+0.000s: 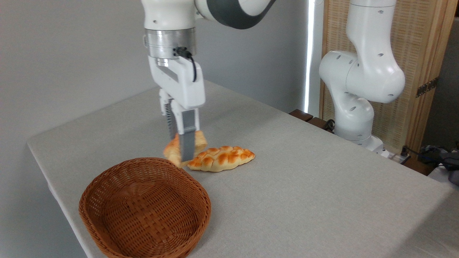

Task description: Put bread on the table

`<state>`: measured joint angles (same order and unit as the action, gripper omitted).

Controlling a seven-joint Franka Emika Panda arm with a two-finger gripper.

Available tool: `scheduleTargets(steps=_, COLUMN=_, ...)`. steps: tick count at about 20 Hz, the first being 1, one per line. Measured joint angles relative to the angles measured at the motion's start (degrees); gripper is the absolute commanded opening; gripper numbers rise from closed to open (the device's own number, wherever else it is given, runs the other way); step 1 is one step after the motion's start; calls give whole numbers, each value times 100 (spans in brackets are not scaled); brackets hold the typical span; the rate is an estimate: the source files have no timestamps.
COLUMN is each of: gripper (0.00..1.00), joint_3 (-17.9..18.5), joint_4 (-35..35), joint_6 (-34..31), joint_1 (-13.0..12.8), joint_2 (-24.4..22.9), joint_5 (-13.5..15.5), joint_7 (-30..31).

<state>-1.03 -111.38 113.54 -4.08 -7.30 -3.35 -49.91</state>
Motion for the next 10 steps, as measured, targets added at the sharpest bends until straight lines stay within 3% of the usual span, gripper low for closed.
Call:
scheduleTargets(steps=7, gripper=45, joint_3=0, joint_4=-1242, joint_6=-1, joint_1=-19, joint_2=-624, joint_5=0, joint_7=-97)
scheduleTargets(steps=10, gripper=50, joint_3=0, joint_4=-1724, joint_6=8, joint_1=-20, joint_2=-772, joint_5=0, joint_7=-99)
